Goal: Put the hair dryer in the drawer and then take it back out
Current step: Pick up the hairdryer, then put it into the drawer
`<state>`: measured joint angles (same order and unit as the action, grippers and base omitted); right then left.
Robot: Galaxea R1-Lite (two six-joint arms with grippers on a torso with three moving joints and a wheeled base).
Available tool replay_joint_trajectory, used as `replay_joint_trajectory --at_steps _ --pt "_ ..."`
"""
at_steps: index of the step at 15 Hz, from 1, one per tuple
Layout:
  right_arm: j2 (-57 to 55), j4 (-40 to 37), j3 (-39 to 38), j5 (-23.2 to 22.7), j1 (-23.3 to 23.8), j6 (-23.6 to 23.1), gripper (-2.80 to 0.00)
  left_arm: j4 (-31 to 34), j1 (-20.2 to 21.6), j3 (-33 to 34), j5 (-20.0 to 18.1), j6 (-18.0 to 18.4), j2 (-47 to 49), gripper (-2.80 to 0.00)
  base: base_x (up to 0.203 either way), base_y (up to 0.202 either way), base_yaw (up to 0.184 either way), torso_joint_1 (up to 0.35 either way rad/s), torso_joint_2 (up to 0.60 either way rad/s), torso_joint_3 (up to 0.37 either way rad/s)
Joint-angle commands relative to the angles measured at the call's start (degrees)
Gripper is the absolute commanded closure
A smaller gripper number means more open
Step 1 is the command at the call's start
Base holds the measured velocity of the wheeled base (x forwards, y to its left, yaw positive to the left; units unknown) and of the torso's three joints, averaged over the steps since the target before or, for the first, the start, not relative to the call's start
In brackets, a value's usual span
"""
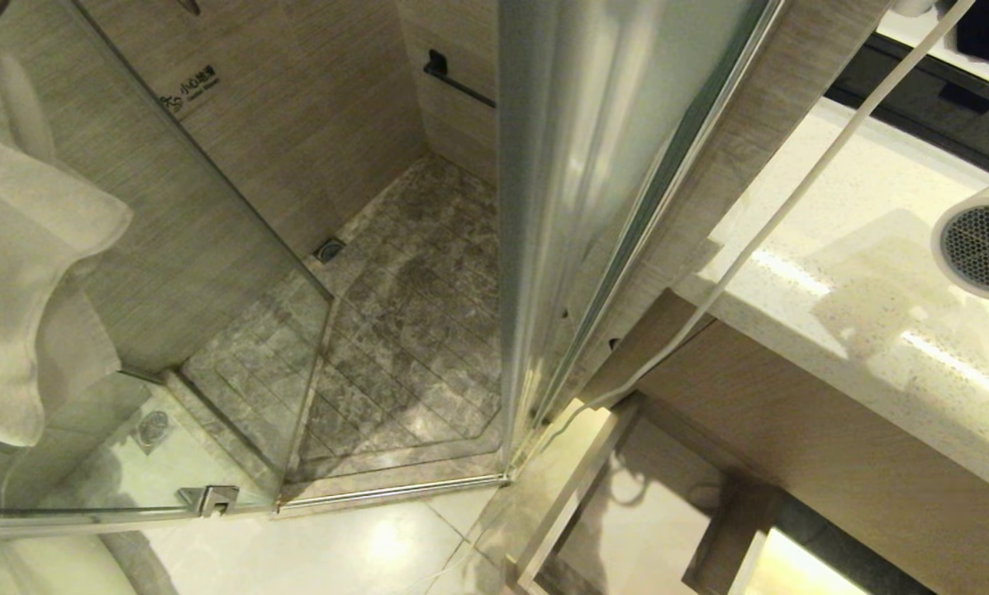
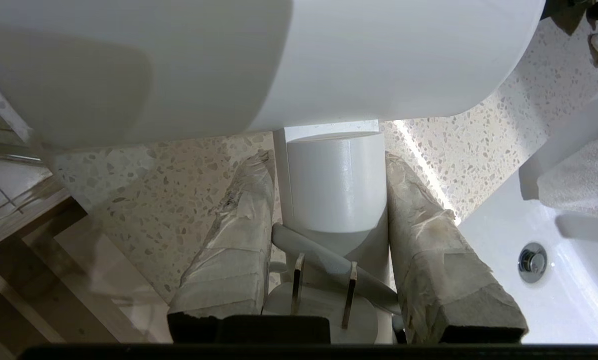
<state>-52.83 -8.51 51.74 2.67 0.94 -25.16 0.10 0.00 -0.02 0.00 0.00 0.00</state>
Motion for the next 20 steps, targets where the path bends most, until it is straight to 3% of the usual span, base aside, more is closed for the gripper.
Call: replay_joint_trajectory --at_steps 1,4,11,20 --pt "0.1 -0.19 -0.06 0.14 0.03 -0.24 0.0 -0.01 0.0 0.02 0.0 0.0 0.0 0.0 0.0 0.0 0.0 0.0 0.0 0.0" --pt "0.19 -0.02 -0.07 0.14 0.03 -0.33 0.0 -0.01 0.0 0.02 0.0 0.0 0.0 0.0 0.0 0.0 0.0 0.0 0.0 0.0" --pt "0.63 -0.1 -0.85 0.05 0.03 -0.24 0.0 -0.01 0.0 -0.05 0.0 0.0 0.0 0.0 0.0 0.006 -0.129 0.004 0.0 0.005" --pt "1.07 0.05 -1.29 0.05 0.03 -0.24 0.0 -0.01 0.0 0.02 0.0 0.0 0.0 0.0 0.0 0.0 0.0 0.0 0.0 0.0"
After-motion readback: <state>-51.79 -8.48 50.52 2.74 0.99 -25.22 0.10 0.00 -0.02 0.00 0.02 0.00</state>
